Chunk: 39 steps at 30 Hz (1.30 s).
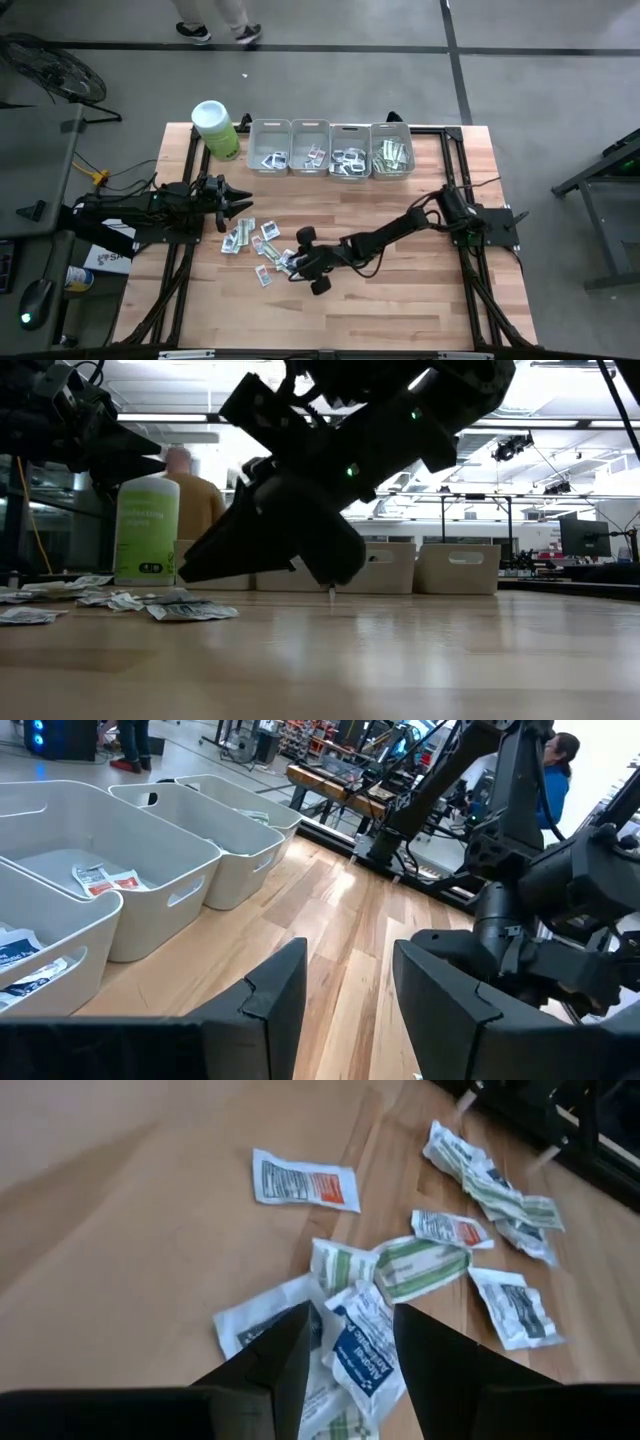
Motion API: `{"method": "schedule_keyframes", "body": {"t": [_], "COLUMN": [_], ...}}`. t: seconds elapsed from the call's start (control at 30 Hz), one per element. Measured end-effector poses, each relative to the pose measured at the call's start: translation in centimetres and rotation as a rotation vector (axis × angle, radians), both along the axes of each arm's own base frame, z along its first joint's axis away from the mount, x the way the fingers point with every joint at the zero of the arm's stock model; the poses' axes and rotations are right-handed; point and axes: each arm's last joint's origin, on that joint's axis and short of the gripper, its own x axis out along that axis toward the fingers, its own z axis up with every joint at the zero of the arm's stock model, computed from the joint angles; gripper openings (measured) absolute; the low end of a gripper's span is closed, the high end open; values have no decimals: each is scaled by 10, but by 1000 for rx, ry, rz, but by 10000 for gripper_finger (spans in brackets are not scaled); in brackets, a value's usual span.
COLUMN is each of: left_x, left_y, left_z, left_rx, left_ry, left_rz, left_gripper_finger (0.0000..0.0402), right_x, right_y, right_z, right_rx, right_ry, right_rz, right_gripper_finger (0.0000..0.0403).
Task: Pick & Place First Aid Supplies
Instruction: Put the alcohol pad into the left gray bin
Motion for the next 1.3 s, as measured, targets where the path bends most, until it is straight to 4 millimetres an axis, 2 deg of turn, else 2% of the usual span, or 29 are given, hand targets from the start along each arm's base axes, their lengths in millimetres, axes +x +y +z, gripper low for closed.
{"method": "schedule_keyframes", "body": {"t": [0.17,0.33,1.3], "left_x": [0,0,0], "left_y": [0,0,0], "left_z": [0,0,0], "left_rx": [0,0,-1], "left_ry": [0,-1,0], "left_rz": [0,0,-6], "left_gripper_finger": [150,150,150], "right_x": [2,5,5], "right_y": [1,2,-2], "right_z": [-3,-14,-16], "right_rx": [6,4,46], "right_ry": [-30,-13,15], "right_rz": [3,9,-23], "right_gripper_finger": [139,139,139]}}
